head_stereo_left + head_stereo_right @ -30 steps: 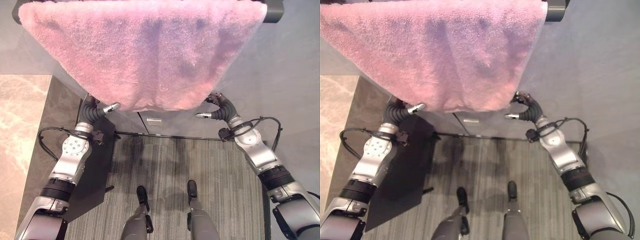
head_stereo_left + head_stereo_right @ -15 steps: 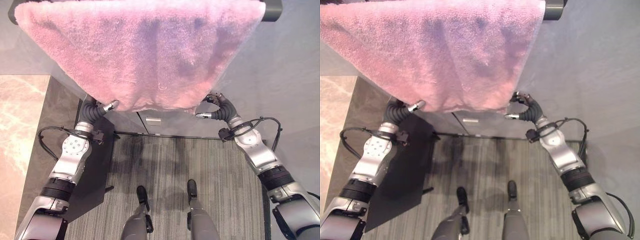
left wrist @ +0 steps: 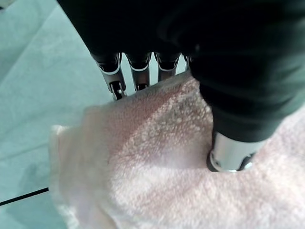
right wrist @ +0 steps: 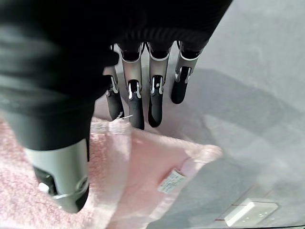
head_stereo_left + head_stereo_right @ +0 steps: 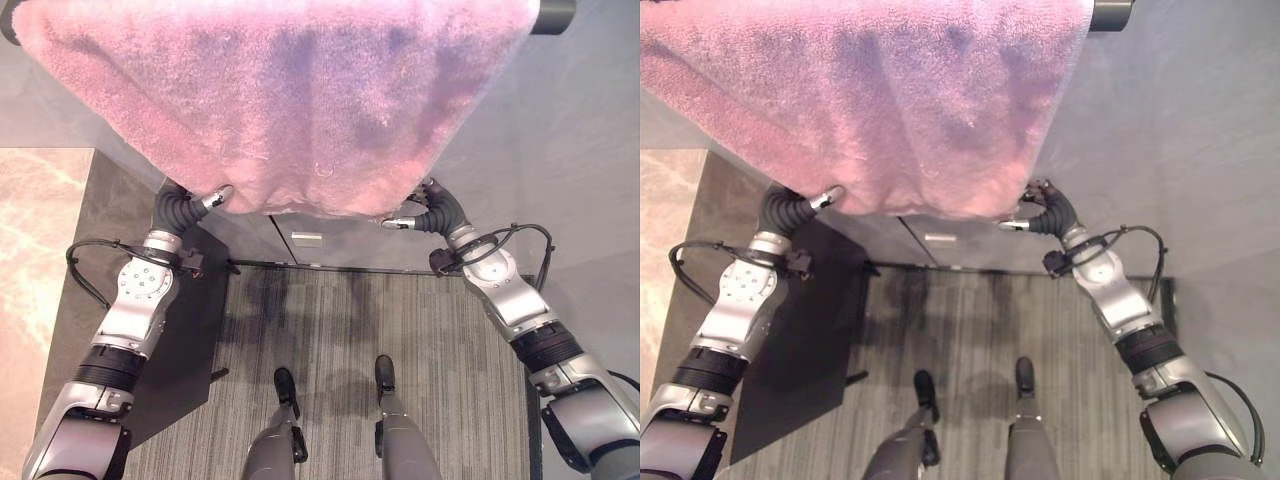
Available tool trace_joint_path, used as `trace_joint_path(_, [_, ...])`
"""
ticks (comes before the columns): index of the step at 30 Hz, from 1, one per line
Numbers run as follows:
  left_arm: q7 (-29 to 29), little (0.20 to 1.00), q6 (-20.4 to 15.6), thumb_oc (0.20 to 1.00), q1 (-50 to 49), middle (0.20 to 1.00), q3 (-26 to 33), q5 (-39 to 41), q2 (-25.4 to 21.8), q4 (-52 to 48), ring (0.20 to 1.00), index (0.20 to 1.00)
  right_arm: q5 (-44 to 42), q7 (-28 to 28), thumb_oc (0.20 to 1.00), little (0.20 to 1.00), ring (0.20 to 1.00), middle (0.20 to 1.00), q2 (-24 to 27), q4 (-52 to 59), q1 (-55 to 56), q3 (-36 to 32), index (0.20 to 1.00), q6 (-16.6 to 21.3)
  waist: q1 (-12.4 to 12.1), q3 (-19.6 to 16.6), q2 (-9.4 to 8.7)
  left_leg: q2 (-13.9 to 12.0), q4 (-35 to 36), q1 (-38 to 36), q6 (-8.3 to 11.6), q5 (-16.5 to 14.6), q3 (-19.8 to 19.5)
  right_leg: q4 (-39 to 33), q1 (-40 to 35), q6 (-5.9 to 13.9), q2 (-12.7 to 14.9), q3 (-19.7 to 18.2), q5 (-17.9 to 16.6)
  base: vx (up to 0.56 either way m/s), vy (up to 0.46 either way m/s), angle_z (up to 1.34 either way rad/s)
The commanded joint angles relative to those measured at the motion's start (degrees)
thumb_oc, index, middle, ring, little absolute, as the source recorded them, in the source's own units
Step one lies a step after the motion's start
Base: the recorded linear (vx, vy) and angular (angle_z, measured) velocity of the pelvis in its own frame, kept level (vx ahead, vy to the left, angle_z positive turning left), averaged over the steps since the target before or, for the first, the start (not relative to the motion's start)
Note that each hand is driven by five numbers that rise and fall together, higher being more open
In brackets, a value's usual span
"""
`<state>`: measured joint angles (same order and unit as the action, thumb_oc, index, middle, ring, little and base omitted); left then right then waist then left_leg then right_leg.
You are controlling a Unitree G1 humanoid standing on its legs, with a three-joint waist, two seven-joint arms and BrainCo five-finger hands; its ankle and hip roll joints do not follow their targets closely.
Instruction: Put brush and paste in cup on sink, flatten towel.
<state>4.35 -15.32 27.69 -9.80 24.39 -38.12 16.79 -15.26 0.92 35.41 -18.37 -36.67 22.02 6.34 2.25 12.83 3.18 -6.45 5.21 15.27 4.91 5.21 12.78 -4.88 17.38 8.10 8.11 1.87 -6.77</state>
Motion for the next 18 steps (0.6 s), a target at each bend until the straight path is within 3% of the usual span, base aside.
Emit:
trace_joint_path(1, [0.5, 0.605, -3.0, 0.605, 4.3, 0.605, -1.2, 1.8, -3.2, 0.5, 0.605, 0.605, -4.0, 0.2, 1.000, 1.000, 1.000, 1.000, -1.6, 2.3, -8.5, 0.8, 1.000, 4.2, -0.9, -2.7, -1.70, -0.4, -0.2, 1.9, 2.95, 1.0, -4.7, -0.1, 1.9, 3.41, 4.8, -2.1, -1.5, 0.00, 0.000, 0.00])
trace_joint_path(8, [0.6, 0.586, -2.9, 0.586, 3.8, 0.586, -1.0, 1.8, -2.9, 0.6, 0.586, 0.586, -4.2, -0.4, 1.000, 1.000, 1.000, 1.000, -2.1, 3.8, -9.2, 1.3, 1.000, 3.9, -1.1, -2.4, -1.93, -0.4, -0.2, 2.0, 2.93, 1.0, -4.7, -0.1, 2.1, 3.46, 4.7, -2.1, -1.5, 0.00, 0.000, 0.00])
trace_joint_path(9, [0.7, 0.586, -2.9, 0.586, 3.9, 0.586, -1.0, 1.8, -2.8, 0.7, 0.586, 0.586, -4.0, -0.4, 0.940, 0.940, 0.940, 0.940, -2.2, 3.8, -9.3, 1.4, 0.940, 3.8, -1.1, -2.3, -1.95, -0.4, -0.2, 2.0, 2.92, 0.9, -4.7, -0.1, 2.1, 3.44, 4.8, -2.1, -1.4, 0.00, 0.000, 0.00])
trace_joint_path(10, [0.7, 0.583, -2.9, 0.583, 3.8, 0.583, -0.9, 1.8, -2.8, 0.6, 0.583, 0.583, -3.8, -0.4, 0.784, 0.784, 0.784, 0.784, -2.2, 3.9, -9.4, 1.5, 0.784, 3.8, -1.1, -2.3, -1.98, -0.4, -0.2, 2.1, 2.92, 0.9, -4.7, -0.1, 2.1, 3.45, 4.8, -2.1, -1.4, 0.00, 0.000, 0.00])
trace_joint_path(11, [0.8, 0.576, -2.8, 0.576, 3.7, 0.576, -0.8, 1.8, -2.6, 0.6, 0.576, 0.576, -3.5, -0.4, 0.677, 0.677, 0.677, 0.677, -2.2, 4.2, -9.4, 1.6, 0.677, 3.7, -1.1, -2.3, -1.99, -0.4, -0.2, 2.1, 2.93, 0.9, -4.7, -0.1, 2.1, 3.44, 4.8, -2.1, -1.4, 0.00, 0.000, 0.00])
trace_joint_path(12, [0.8, 0.576, -2.8, 0.576, 3.7, 0.576, -0.8, 1.7, -2.6, 0.6, 0.576, 0.576, -3.5, -0.4, 0.674, 0.674, 0.674, 0.674, -2.2, 4.3, -9.4, 1.6, 0.674, 3.7, -1.1, -2.3, -1.98, -0.4, -0.2, 2.1, 2.93, 0.9, -4.7, -0.1, 2.1, 3.44, 4.8, -2.1, -1.4, 0.00, 0.000, 0.00])
trace_joint_path(13, [0.6, 0.564, -2.7, 0.564, 3.3, 0.564, -0.6, 1.8, -2.4, 0.5, 0.564, 0.564, -3.1, -0.5, 0.520, 0.520, 0.520, 0.520, -2.2, 4.9, -9.2, 1.5, 0.520, 3.6, -1.1, -2.2, -2.00, -0.4, -0.2, 2.1, 2.94, 0.9, -4.7, -0.1, 2.1, 3.41, 4.8, -2.2, -1.4, 0.00, 0.000, 0.00])
trace_joint_path(14, [0.5, 0.558, -2.7, 0.558, 3.1, 0.558, -0.5, 1.6, -2.3, 0.4, 0.558, 0.558, -3.0, -0.6, 0.282, 0.282, 0.282, 0.282, -2.4, 5.2, -8.9, 1.4, 0.282, 3.6, -1.1, -2.2, -2.00, -0.4, -0.2, 2.1, 2.94, 0.9, -4.7, -0.1, 2.1, 3.41, 4.8, -2.1, -1.4, 0.00, 0.000, 0.00])
trace_joint_path(15, [0.5, 0.548, -2.7, 0.548, 3.0, 0.548, -0.4, 1.4, -2.2, 0.3, 0.548, 0.548, -2.8, -0.6, 0.200, 0.200, 0.200, 0.200, -2.6, 5.3, -8.6, 1.2, 0.200, 3.6, -1.1, -2.2, -2.01, -0.4, -0.2, 2.1, 2.93, 0.9, -4.7, -0.1, 2.1, 3.42, 4.8, -2.1, -1.4, 0.00, 0.000, 0.00])
trace_joint_path(18, [0.6, 0.526, -2.6, 0.526, 2.7, 0.526, -0.2, 1.2, -1.9, 0.3, 0.526, 0.526, -2.0, -0.5, 0.200, 0.200, 0.200, 0.200, -2.7, 5.3, -8.2, 1.0, 0.200, 3.7, -1.1, -2.3, -2.05, -0.5, -0.2, 2.0, 2.87, 0.8, -4.6, -0.1, 2.1, 3.41, 4.7, -2.2, -1.4, 0.00, 0.000, 0.00])
